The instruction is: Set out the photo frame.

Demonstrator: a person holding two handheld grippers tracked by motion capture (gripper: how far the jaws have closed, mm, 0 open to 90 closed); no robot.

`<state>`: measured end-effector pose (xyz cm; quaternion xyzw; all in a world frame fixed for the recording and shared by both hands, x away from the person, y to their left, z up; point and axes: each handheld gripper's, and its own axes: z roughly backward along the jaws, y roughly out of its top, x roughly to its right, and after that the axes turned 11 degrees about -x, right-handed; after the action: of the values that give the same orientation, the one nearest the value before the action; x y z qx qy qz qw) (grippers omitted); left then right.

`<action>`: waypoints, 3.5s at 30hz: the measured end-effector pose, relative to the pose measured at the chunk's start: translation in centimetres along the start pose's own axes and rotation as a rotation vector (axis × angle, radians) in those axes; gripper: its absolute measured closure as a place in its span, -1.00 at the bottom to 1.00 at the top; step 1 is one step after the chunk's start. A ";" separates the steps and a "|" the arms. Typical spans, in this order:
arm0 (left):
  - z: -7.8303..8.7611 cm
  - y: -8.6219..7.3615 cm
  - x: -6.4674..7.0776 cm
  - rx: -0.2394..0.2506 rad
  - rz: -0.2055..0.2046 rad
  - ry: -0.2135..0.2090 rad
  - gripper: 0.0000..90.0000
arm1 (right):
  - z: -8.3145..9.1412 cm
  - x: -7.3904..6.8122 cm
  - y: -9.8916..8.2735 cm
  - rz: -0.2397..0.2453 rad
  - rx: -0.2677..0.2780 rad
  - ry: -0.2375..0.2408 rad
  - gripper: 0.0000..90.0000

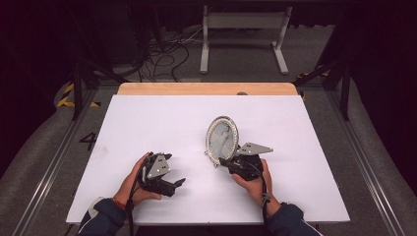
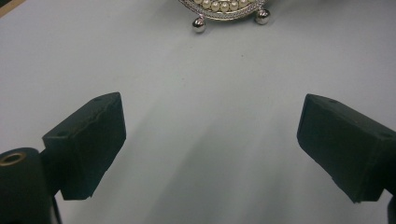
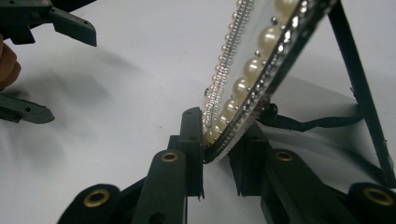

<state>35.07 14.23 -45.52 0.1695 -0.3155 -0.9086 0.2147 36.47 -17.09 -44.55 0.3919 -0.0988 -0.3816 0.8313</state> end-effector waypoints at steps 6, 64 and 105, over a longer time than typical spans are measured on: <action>-0.2 0.3 0.1 0.003 -0.002 -0.006 -0.81 | -0.2 -0.1 -0.1 -0.011 0.004 -0.015 0.55; -2.7 5.1 -3.5 0.127 0.102 -0.198 -0.56 | 2.7 -0.4 -0.8 0.044 0.016 -0.082 0.39; -5.8 7.9 -5.1 0.163 0.125 -0.275 0.29 | 4.8 -0.4 -0.9 -0.033 0.120 -0.162 0.68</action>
<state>44.21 8.29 -43.89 0.0406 -0.4245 -0.8795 0.2111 33.44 -19.91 -41.97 0.4103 -0.1819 -0.4192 0.7892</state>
